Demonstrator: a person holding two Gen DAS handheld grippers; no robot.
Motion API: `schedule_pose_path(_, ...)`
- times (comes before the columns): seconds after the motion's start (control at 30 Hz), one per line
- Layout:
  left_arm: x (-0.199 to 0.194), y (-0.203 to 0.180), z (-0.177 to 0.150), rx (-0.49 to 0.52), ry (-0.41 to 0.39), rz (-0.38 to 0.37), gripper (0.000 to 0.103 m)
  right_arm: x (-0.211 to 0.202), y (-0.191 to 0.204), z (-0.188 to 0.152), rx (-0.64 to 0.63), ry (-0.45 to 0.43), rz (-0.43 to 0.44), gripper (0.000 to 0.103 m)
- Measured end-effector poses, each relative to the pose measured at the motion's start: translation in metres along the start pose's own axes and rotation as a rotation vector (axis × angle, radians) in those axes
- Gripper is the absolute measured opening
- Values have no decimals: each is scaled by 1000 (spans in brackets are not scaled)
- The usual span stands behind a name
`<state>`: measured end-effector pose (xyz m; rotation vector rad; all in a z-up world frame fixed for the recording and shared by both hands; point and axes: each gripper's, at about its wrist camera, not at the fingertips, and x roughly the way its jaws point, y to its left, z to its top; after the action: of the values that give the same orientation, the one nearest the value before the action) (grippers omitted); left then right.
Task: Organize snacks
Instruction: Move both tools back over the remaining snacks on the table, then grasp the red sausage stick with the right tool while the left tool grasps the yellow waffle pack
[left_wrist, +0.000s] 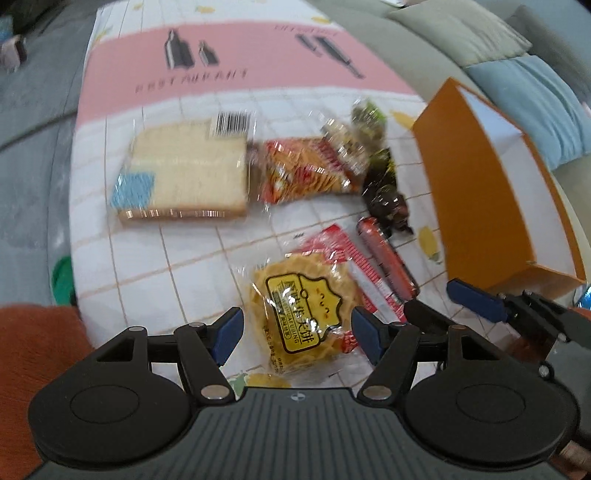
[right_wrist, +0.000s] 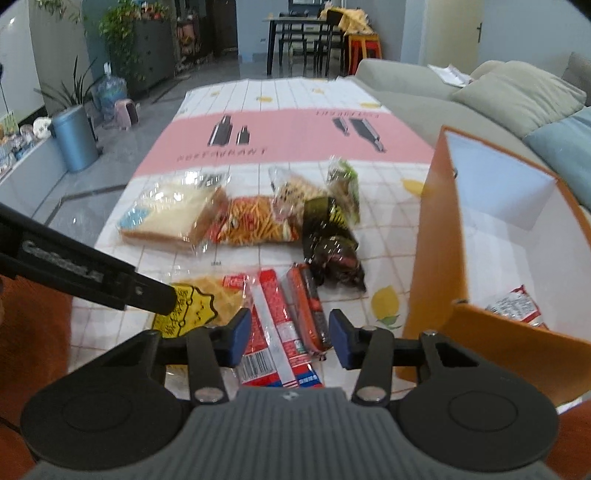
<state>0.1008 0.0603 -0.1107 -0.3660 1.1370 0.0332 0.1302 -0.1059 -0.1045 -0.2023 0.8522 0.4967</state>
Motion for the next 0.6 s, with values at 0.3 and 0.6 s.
schedule_pose_path(0.3,26,12,2,-105,58,-53,84,33,6,-5,-18,83,58,38)
schedule_pose_path(0.6,45,-9,9,-38,79,54,95,50,19,-9,-91,108,56,36)
